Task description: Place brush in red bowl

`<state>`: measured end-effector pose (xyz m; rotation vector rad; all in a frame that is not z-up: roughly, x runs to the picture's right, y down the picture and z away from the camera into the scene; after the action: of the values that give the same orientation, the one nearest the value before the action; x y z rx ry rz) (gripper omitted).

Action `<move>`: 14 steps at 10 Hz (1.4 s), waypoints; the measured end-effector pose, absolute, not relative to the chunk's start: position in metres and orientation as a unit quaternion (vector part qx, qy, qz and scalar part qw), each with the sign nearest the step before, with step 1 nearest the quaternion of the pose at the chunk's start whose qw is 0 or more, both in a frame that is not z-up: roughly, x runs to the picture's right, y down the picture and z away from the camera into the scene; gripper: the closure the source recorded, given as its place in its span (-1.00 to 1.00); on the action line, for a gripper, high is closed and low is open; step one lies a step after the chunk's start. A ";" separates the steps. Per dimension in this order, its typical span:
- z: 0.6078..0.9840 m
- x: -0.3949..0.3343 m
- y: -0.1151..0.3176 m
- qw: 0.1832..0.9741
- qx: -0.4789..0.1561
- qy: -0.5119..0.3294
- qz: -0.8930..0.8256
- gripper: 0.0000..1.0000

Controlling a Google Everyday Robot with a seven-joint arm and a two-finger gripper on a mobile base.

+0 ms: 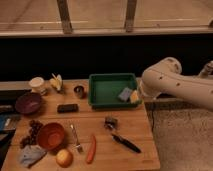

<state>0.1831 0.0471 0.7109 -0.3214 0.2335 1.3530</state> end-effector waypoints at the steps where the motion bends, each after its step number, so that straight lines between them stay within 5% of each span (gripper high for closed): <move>1: 0.711 0.183 0.047 0.762 -0.148 0.107 0.622 -0.25; 7: 0.718 0.180 0.047 0.766 -0.161 0.124 0.610 -0.25; 14: 0.745 0.051 0.063 0.823 -0.235 0.112 0.504 -0.25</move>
<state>0.0507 0.0634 0.7449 -0.5001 0.2380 1.0728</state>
